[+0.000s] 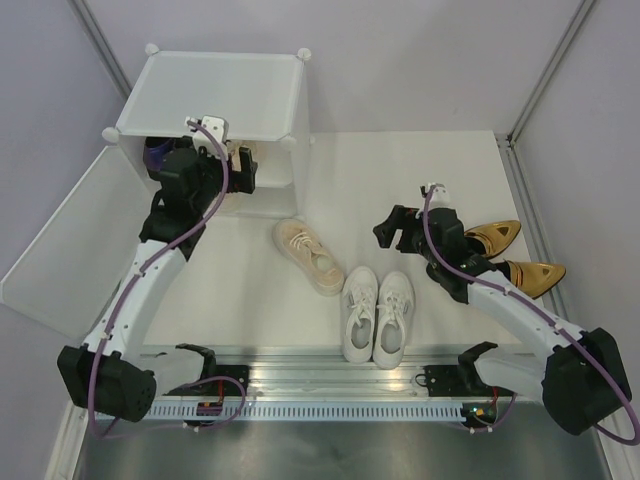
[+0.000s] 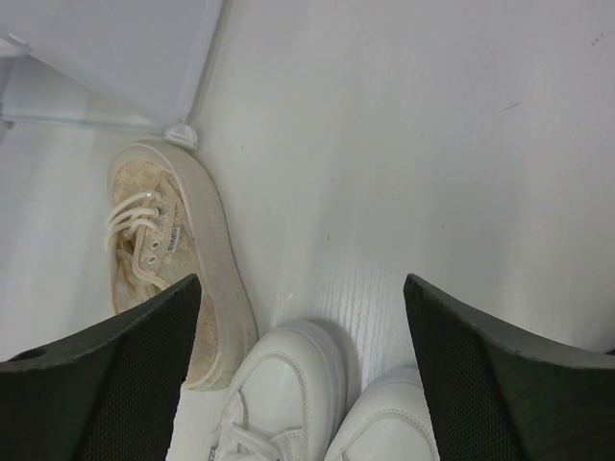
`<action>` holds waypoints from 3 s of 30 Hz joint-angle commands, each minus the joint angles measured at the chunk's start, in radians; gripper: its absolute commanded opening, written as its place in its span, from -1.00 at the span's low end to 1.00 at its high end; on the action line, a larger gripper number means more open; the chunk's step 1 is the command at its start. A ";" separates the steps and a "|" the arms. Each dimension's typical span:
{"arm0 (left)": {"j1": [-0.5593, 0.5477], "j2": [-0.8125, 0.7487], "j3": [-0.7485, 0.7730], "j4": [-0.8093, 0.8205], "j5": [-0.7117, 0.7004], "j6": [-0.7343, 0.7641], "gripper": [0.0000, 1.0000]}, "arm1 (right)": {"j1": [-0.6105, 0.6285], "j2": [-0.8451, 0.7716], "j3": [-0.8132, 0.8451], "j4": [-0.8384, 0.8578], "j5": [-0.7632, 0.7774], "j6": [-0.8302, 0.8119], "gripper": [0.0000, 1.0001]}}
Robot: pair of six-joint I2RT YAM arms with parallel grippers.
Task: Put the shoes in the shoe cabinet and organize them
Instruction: Place the shoe in the shoe cabinet.
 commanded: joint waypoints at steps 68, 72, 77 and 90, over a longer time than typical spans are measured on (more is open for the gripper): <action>0.089 0.003 -0.200 -0.007 -0.040 -0.036 0.98 | 0.114 0.555 0.480 0.405 -0.387 -0.060 0.72; 0.089 0.030 -0.191 0.050 -0.033 -0.036 0.97 | 0.116 0.495 0.410 0.386 -0.372 -0.075 0.72; 0.092 0.081 -0.200 0.104 -0.037 -0.031 0.89 | 0.113 0.423 0.338 0.365 -0.355 -0.076 0.71; 0.092 0.127 -0.159 0.151 -0.004 -0.013 0.34 | 0.113 0.285 0.213 0.280 -0.303 -0.110 0.67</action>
